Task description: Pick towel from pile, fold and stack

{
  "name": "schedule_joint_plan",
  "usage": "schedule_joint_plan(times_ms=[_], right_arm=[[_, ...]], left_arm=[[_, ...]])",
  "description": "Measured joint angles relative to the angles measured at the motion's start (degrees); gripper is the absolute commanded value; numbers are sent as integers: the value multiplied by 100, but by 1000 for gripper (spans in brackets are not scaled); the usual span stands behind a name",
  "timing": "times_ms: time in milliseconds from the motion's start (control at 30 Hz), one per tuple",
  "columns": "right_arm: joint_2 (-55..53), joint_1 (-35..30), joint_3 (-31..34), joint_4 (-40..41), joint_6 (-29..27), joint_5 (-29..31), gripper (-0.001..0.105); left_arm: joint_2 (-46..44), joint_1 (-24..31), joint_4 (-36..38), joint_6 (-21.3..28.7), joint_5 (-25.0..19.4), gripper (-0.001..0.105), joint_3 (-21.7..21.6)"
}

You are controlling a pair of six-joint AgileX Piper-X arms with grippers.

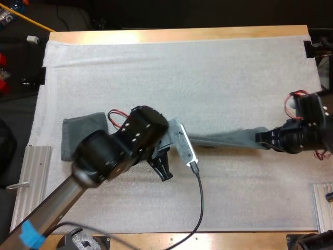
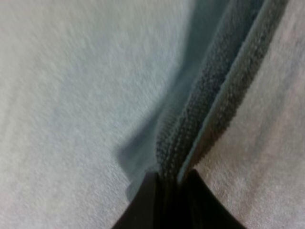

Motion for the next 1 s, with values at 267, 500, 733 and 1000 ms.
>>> schedule_joint_plan(times_ms=[267,500,733,1000], right_arm=[[-910,1079,-248,146,1032,361,0],[-1368,1977,-252,648,1834,616,0],[-1421,2557,-252,853,2143,1129,0],[-457,2519,199,121,1923,2142,0]], left_arm=[[-309,-894,765,-432,-661,0,-75],[-722,-1407,1255,-929,-745,0,-75],[-799,-1404,1108,-1017,-743,0,104],[-385,-292,-92,-780,26,0,1005]])
